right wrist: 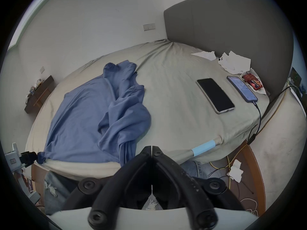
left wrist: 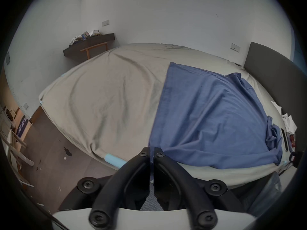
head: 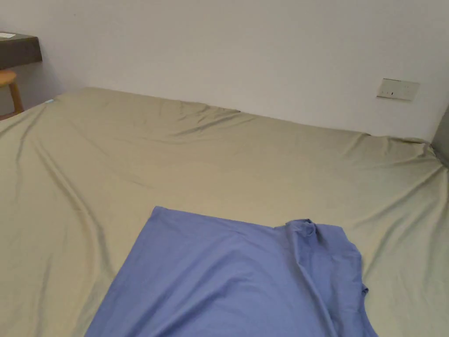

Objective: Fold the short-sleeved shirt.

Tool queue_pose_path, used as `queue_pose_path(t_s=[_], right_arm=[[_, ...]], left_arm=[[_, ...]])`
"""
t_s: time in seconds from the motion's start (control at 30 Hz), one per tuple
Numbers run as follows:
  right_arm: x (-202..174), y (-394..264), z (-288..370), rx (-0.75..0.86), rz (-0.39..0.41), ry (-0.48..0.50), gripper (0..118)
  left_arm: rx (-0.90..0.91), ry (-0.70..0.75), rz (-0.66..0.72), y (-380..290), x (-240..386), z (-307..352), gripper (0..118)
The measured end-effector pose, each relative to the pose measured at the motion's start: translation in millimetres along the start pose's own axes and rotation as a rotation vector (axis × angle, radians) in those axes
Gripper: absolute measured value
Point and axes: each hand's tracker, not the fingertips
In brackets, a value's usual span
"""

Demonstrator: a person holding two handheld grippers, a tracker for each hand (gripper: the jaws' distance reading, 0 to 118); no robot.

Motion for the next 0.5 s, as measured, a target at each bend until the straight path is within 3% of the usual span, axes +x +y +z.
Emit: queue_pose_path(t_s=[0.27, 0.33, 0.4, 0.5], right_arm=[[-6, -12, -6, -0.058, -0.022, 0.036, 2], [-8, -13, -6, -0.061, -0.015, 0.042, 2], [-10, -10, -7, -0.064, -0.012, 0.042, 2], [-11, -10, -8, -0.071, -0.014, 0.049, 2]], left_arm=[[0.007, 0.043, 0.01, -11, -6, 9, 1], [0.031, 0.05, 0.021, -9, -15, 16, 15], [0.049, 0.061, 0.039, -8, -21, 21, 41], [0.073, 0.074, 0.037, -3, -24, 36, 40]])
